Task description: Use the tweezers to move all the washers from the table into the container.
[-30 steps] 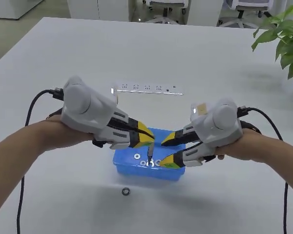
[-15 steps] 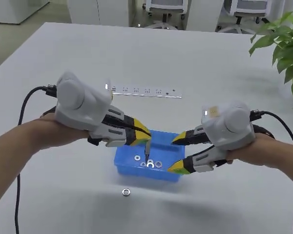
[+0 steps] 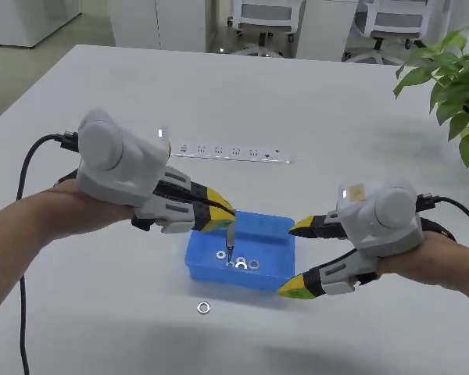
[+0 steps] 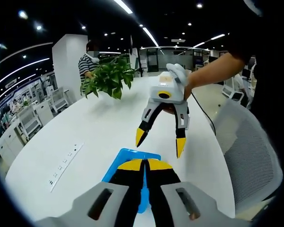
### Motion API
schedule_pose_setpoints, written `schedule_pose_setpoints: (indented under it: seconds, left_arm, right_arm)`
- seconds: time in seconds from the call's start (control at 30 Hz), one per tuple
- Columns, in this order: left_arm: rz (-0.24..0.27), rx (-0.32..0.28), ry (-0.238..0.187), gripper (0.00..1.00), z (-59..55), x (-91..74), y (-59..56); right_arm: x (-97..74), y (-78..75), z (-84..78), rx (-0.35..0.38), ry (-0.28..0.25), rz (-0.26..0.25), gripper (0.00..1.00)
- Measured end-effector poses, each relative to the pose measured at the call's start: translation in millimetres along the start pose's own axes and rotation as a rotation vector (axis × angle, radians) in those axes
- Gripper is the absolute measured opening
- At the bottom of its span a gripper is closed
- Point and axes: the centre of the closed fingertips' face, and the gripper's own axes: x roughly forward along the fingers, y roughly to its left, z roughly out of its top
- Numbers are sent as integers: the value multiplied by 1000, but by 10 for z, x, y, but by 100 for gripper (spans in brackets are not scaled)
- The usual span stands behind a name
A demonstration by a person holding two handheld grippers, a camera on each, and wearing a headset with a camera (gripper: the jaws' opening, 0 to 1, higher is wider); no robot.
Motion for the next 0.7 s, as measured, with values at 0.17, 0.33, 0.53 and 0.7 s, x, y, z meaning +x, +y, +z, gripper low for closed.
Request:
schedule_pose_setpoints:
  seconds: [0.17, 0.33, 0.53, 0.7]
  left_arm:
    - [-4, -3, 8, 6, -12, -60, -60]
    - [-10, -5, 15, 6, -55, -106, -128]
    - [-14, -8, 23, 6, -125, -110, -195]
    - [-19, -14, 26, 6, -189, -98, -247]
  right_arm:
    - [-41, 29, 4, 21, -16, -21, 71]
    - [-54, 72, -38, 43, -17, -34, 78]
    - [-57, 95, -64, 63, -23, -43, 85]
    - [-52, 111, -75, 68, -26, -51, 90]
